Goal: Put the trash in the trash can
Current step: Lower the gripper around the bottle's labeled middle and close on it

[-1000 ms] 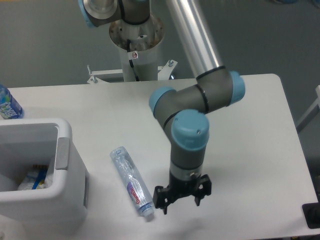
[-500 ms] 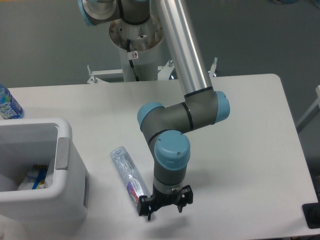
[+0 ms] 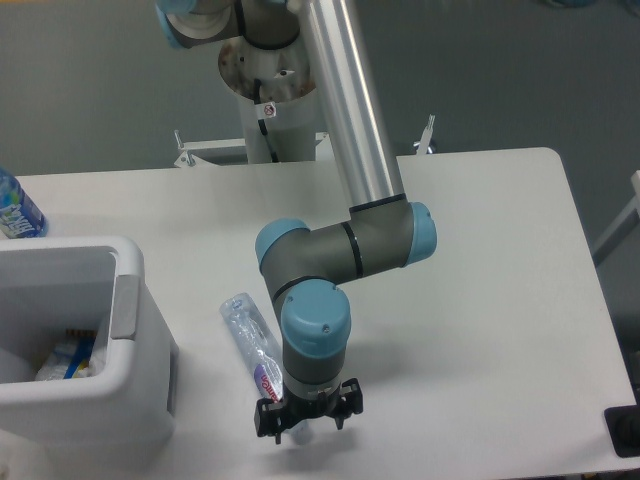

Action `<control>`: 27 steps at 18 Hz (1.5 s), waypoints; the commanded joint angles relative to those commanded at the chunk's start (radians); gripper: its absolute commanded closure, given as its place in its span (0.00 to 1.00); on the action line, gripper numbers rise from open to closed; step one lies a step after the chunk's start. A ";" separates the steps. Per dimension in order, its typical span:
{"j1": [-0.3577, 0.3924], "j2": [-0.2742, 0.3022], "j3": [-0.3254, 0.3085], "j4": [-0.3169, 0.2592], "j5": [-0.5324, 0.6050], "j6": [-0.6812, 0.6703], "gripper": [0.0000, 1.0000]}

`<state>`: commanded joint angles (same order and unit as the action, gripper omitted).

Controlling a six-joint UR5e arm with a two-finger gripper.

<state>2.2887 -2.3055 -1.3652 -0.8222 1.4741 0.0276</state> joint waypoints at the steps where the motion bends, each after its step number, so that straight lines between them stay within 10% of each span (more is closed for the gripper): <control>1: -0.002 0.000 -0.002 0.000 0.002 0.000 0.00; 15: -0.017 -0.011 -0.008 0.000 0.048 -0.008 0.28; 27: -0.032 -0.008 -0.011 0.000 0.074 -0.011 0.71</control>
<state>2.2565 -2.3133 -1.3760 -0.8222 1.5478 0.0169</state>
